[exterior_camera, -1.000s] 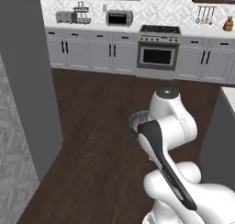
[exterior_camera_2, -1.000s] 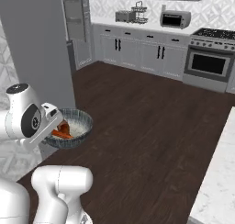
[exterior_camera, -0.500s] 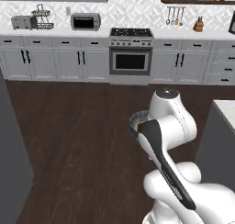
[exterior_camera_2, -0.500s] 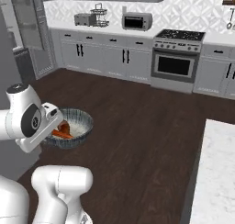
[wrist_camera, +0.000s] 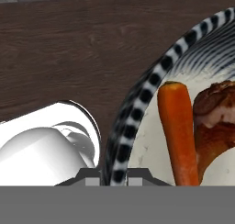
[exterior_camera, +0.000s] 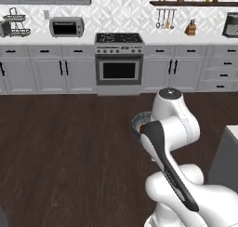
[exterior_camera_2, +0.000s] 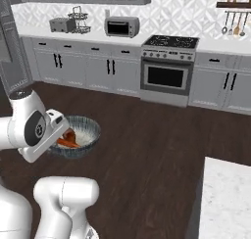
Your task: Pick the chicken drumstick and carrot from their plates and place them in the bowl. Then put the bowl in the fridge.
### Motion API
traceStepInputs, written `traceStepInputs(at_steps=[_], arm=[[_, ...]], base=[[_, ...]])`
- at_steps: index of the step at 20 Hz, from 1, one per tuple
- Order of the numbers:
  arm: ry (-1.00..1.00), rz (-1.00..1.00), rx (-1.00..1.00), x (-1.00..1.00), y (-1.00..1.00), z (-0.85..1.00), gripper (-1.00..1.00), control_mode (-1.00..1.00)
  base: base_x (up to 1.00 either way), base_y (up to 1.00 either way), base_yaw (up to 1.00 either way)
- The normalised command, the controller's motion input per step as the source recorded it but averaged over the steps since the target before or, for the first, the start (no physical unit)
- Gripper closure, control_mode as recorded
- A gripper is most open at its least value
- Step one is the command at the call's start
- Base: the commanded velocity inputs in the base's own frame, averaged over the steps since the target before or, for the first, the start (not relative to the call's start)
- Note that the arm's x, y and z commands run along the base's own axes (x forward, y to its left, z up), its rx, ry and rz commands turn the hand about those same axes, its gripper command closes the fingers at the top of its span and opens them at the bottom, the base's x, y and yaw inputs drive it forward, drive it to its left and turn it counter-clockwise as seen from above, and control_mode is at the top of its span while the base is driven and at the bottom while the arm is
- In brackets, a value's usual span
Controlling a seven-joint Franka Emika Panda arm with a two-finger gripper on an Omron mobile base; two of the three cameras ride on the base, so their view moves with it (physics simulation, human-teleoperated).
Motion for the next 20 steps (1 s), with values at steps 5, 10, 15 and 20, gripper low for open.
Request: traceStepInputs(at_steps=[5,10,15,20], arm=[[0.00,0.00,0.00,0.00,0.00,0.00,1.00,1.00],[0.00,0.00,0.00,0.00,0.00,0.00,1.00,1.00],[0.00,0.00,0.00,0.00,0.00,0.00,1.00,1.00],[0.00,0.00,0.00,0.00,0.00,0.00,1.00,1.00]], base=[[1.00,0.00,0.11],[1.00,0.00,0.32],[1.00,-0.08,0.57],[1.00,-0.13,0.68]])
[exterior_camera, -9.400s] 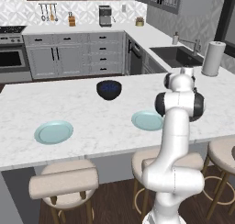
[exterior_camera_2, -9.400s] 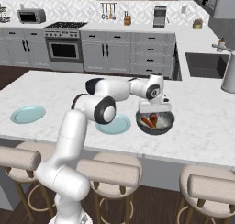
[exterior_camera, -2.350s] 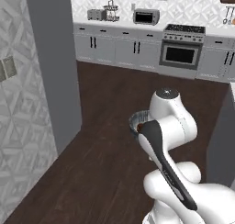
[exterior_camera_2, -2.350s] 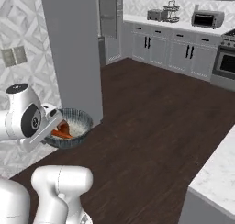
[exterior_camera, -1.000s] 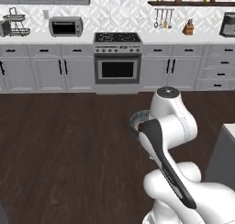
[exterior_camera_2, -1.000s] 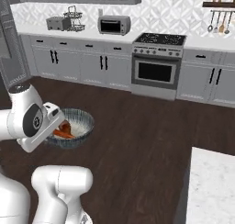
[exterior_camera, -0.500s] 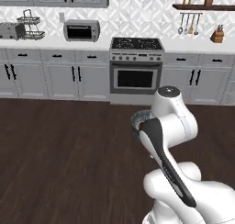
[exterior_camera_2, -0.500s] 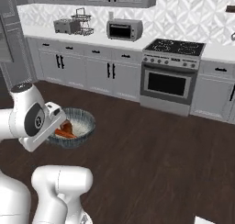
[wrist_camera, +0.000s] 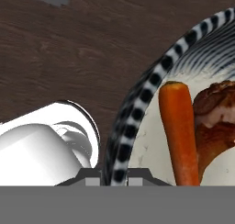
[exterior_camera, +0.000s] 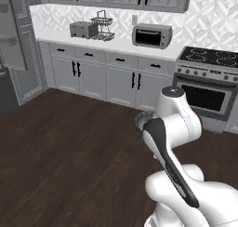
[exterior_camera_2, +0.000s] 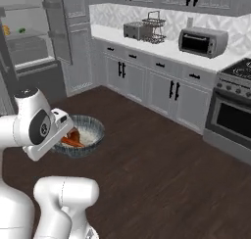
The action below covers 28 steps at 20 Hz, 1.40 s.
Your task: Pick the chicken drumstick and carrot from their plates and place them in the bowl. Then put the bowl in the fridge.
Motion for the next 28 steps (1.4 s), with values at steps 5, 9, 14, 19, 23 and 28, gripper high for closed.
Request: traceStepInputs(at_steps=[5,9,14,19,23,28], arm=[[0.00,0.00,0.00,0.00,0.00,0.00,1.00,1.00],[0.00,0.00,0.00,0.00,0.00,0.00,1.00,1.00],[0.00,0.00,0.00,0.00,0.00,0.00,1.00,1.00],[0.00,0.00,0.00,0.00,0.00,0.00,1.00,1.00],[0.00,0.00,0.00,0.00,0.00,0.00,1.00,1.00],[0.00,0.00,0.00,0.00,0.00,0.00,1.00,1.00]], base=[[1.00,-0.13,0.71],[1.00,-0.27,0.61],[1.00,-0.27,0.60],[1.00,-0.30,0.58],[1.00,-0.64,0.34],[1.00,-0.98,0.14]])
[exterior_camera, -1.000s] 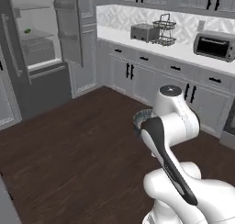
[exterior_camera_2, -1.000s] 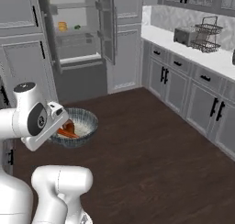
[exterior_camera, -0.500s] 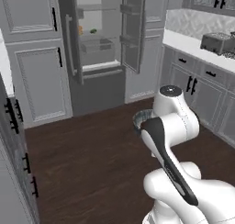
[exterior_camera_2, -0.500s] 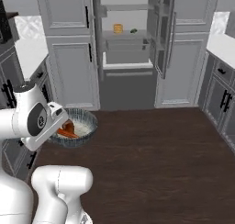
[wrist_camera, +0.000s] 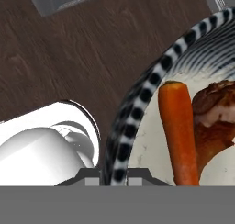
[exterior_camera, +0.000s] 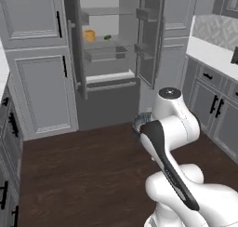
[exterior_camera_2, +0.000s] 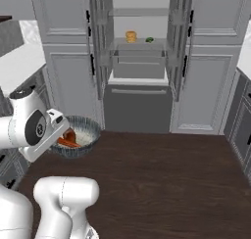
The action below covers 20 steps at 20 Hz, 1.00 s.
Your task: Pick the chicken drumstick and carrot from their plates and place them in the bowl. Then put the bowl in the fridge.
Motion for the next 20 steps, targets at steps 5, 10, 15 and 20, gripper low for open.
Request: traceStepInputs(at_steps=[5,10,15,20], arm=[[0.00,0.00,0.00,0.00,0.00,0.00,1.00,1.00],[0.00,0.00,0.00,0.00,0.00,0.00,1.00,1.00],[0.00,0.00,0.00,0.00,0.00,0.00,1.00,1.00],[0.00,0.00,0.00,0.00,0.00,0.00,1.00,1.00]], base=[[1.00,-0.84,0.12],[1.00,-0.49,0.19],[1.00,-0.17,0.13],[1.00,-0.01,0.06]])
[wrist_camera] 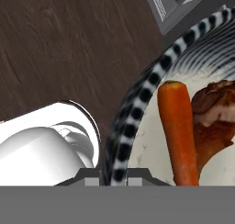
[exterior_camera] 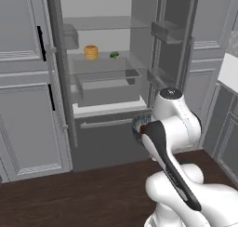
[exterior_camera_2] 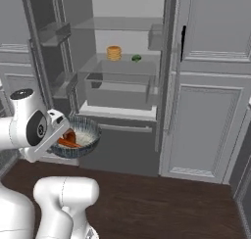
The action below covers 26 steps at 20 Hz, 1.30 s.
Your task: Pick the chicken drumstick and carrot from their plates and place them in the bowl. Then put the bowl in the fridge.
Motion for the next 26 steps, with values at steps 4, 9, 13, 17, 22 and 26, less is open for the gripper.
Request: traceStepInputs(at_steps=[4,9,13,17,22,26], arm=[[0.00,0.00,0.00,0.00,0.00,0.00,1.00,1.00],[0.00,0.00,0.00,0.00,0.00,0.00,1.00,1.00],[0.00,0.00,0.00,0.00,0.00,0.00,1.00,1.00],[0.00,0.00,0.00,0.00,0.00,0.00,1.00,1.00],[0.00,0.00,0.00,0.00,0.00,0.00,1.00,1.00],[0.00,0.00,0.00,0.00,0.00,0.00,1.00,1.00]], base=[[1.00,-0.05,0.00],[1.00,0.00,0.00],[1.00,0.00,0.00],[0.67,0.00,0.00],[0.07,0.00,0.00],[0.00,0.00,0.00]])
